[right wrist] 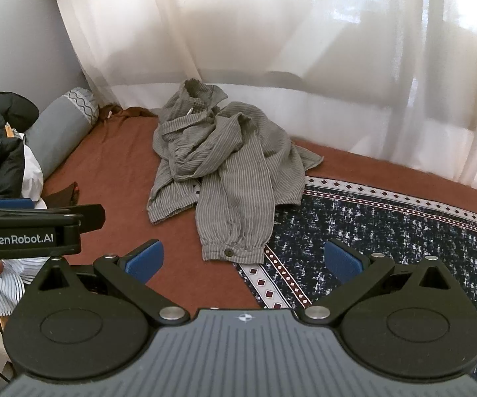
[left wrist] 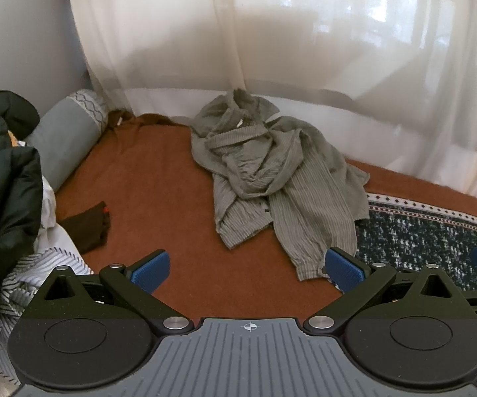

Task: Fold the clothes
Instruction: 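Grasp the shirt collar with the right gripper while the left gripper grasps beside it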

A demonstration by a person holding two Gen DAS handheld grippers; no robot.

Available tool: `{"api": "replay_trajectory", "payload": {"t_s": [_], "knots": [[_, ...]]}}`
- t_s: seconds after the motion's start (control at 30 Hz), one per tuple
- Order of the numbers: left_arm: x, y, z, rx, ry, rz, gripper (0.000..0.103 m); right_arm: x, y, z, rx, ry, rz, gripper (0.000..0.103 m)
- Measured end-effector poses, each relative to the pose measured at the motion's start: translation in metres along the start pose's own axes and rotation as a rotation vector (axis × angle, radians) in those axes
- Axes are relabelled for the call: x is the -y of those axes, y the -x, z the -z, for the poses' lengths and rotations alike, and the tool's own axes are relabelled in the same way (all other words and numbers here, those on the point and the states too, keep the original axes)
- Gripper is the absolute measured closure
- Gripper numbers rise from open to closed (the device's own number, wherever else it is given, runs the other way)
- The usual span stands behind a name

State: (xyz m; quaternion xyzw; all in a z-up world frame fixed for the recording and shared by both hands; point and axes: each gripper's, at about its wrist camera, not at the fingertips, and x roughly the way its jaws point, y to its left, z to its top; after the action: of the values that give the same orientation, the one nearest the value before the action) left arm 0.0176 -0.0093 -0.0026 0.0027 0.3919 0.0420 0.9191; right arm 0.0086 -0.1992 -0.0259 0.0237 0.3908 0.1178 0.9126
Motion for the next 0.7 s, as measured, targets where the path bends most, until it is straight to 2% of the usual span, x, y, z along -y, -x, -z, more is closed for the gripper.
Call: {"api": "replay_trajectory", "payload": {"t_s": [0.27, 0.47, 0.7], "knots": [[-0.003, -0.021, -0.013, -0.013, 0.027, -0.016, 0.0, 0.014, -0.021, -0.021, -0.001, 0.078, -0.014, 0.0], [-0.017, -0.095, -0.045, -0.03, 0.005, 0.038, 0.0, 0.009, -0.067, -0.061, 0.002, 0.105, 0.005, 0.0], [-0.044, -0.188, -0.089, -0.038, -0.037, 0.079, 0.0, -0.007, -0.152, -0.095, -0.08, 0.131, 0.026, 0.0]]}}
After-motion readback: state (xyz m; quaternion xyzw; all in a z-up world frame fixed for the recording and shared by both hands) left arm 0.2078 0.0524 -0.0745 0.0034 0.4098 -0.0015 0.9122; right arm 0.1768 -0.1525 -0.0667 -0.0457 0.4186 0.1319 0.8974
